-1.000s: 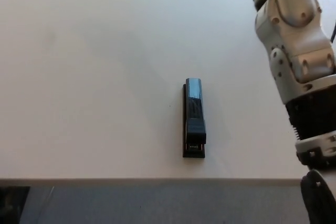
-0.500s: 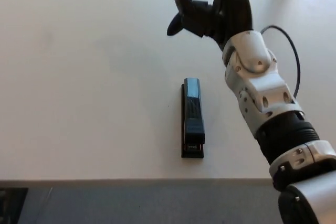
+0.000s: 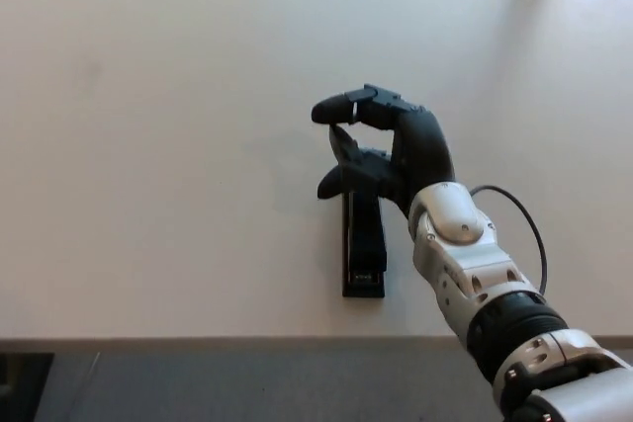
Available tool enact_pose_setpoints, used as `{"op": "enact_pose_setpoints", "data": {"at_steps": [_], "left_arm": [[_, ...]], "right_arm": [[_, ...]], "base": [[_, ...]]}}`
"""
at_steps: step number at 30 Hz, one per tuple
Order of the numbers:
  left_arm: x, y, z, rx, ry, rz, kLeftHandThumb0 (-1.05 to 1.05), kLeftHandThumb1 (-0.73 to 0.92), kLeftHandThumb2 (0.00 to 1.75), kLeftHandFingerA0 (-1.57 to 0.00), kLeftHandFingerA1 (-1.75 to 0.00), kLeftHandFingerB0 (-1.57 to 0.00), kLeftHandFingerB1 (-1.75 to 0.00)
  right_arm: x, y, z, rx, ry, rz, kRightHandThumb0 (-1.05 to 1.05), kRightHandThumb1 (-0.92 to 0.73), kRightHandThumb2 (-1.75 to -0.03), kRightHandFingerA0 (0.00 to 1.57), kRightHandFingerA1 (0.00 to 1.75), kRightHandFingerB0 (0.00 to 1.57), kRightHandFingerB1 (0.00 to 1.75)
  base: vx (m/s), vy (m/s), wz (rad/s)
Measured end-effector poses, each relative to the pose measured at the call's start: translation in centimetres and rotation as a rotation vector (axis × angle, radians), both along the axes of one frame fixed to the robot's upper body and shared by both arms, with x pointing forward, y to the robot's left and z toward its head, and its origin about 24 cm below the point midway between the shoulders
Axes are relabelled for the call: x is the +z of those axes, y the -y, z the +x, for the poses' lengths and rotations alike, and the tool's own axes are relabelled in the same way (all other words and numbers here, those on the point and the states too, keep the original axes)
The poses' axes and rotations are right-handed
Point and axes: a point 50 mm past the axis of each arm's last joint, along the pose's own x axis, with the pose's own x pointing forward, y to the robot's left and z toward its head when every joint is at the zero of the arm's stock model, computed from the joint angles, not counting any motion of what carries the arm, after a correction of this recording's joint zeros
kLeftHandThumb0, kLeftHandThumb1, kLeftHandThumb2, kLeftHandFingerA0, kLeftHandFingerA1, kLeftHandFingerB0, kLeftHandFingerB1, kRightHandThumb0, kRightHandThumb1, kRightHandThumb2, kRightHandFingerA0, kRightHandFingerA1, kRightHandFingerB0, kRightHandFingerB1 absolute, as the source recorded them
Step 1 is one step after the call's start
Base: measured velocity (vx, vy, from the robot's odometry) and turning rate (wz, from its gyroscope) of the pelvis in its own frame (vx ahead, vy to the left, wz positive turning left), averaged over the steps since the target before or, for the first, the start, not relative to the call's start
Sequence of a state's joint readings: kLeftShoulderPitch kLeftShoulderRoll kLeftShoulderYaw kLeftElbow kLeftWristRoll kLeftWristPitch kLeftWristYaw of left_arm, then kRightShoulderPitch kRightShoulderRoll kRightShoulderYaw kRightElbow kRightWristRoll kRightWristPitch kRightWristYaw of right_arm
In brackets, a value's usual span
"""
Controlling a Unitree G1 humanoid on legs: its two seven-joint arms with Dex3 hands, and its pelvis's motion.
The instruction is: The robot uses its right hand to press on the stapler that is in the middle of the desk
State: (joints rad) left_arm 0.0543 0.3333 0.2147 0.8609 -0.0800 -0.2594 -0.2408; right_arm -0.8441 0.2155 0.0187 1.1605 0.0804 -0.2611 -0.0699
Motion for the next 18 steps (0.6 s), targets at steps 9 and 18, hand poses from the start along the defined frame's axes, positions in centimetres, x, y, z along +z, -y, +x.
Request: {"op": "enact_pose_setpoints", "data": {"at_steps": [9, 18], "left_arm": [[0.0, 0.1, -0.2, -0.008, -0.002, 0.008, -0.33, 0.67, 1.21, -0.05, -0.52, -0.05, -0.52], [0.0, 0.1, -0.3, -0.008, -0.003, 0.009, -0.34, 0.67, 1.2, -0.05, -0.52, -0.05, -0.52]], "right_arm": [[-0.6, 0.0, -0.4, -0.01, 0.003, -0.037, -0.11, -0.78, -0.67, 1.19, 1.05, 0.78, 1.02], [-1.5, 0.1, -0.9, -0.002, 0.001, -0.05, -0.23, -0.73, -0.62, 1.24, 0.93, 0.75, 1.14]], "base": [[0.0, 0.0, 0.0], [0.0, 0.0, 0.0]]}}
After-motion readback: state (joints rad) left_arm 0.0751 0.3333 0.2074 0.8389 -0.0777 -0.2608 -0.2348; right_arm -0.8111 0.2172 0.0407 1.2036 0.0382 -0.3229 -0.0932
